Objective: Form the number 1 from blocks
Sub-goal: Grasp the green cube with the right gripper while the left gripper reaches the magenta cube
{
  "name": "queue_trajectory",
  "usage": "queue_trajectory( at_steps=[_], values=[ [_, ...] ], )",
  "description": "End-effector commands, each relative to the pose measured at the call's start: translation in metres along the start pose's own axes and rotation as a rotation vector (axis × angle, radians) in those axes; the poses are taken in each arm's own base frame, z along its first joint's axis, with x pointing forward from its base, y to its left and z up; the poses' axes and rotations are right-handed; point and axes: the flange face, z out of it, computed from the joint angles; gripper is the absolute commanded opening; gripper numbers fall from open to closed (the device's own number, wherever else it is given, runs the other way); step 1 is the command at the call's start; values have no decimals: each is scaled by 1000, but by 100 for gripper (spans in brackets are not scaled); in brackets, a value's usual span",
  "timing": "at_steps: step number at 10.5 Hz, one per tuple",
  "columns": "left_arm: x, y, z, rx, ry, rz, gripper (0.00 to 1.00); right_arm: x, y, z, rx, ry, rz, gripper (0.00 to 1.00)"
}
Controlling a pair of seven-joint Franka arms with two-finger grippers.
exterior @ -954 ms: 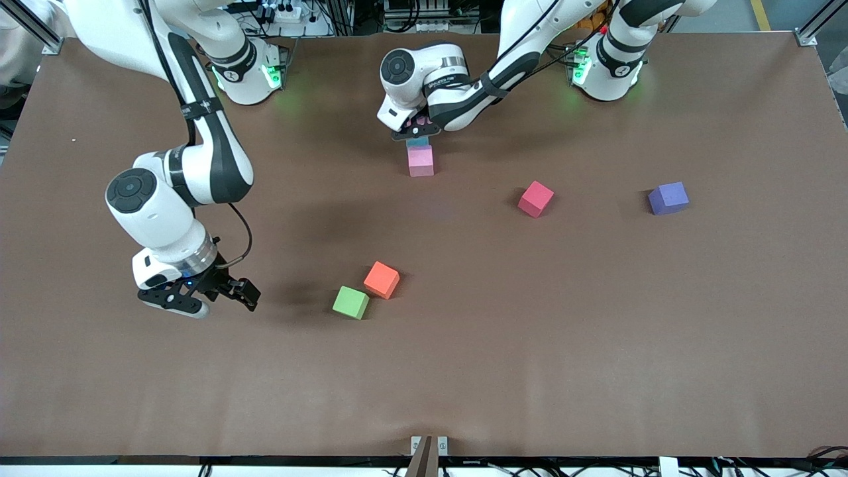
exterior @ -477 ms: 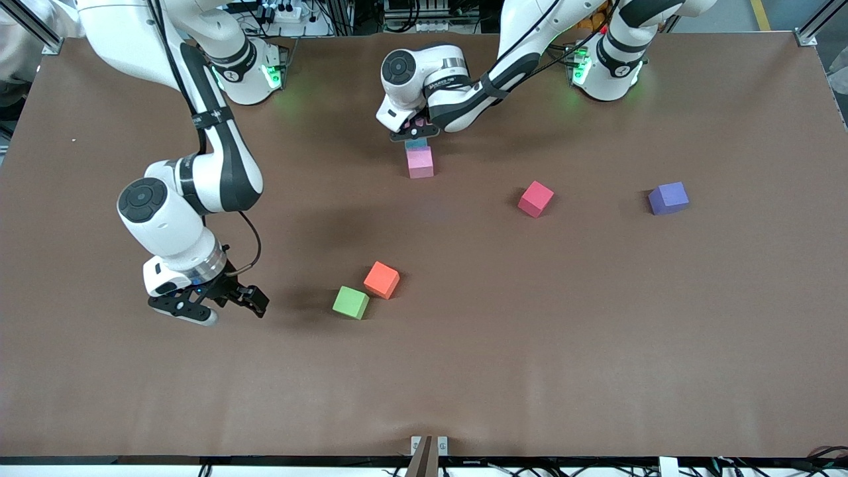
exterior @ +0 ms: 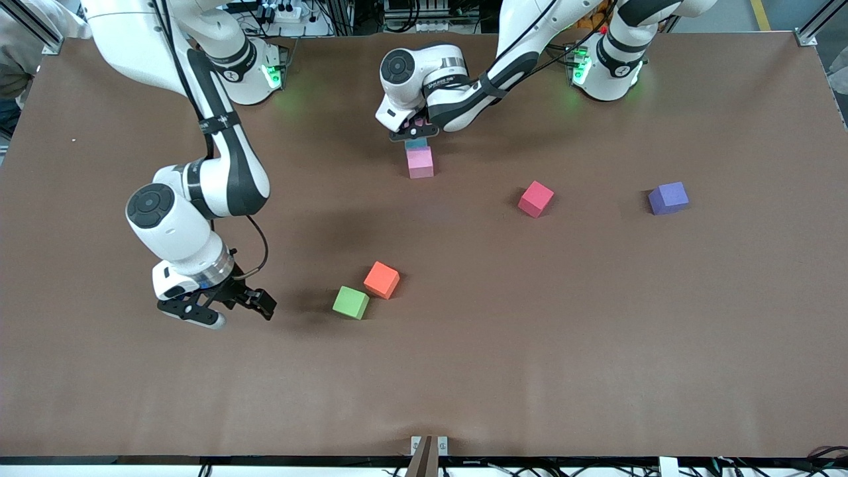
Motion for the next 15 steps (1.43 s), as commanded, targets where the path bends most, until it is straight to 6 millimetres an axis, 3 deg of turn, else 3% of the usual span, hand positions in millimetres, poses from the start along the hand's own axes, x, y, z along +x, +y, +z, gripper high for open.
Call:
queue_trajectory(
  at_steps=[1, 2, 5, 10, 13, 15],
  values=[
    [6, 8, 21, -3, 27, 13, 71, 7, -8, 6, 3, 8, 16, 100],
    [1, 10, 22, 0, 30, 9, 100, 6, -9, 8, 2, 7, 17, 100],
    [4, 9, 13, -3, 42, 4, 100, 7, -8, 8, 0, 9, 20, 100],
    [-13, 3, -32, 51, 74, 5, 100, -2, -19, 14, -5, 4, 31, 100],
    [-20, 9, -54, 89, 68, -3, 100, -30, -69, 34, -23, 13, 122, 100],
    [-17, 9, -92, 67, 76, -39, 100, -47, -101, 44, -23, 19, 154, 100]
  ],
)
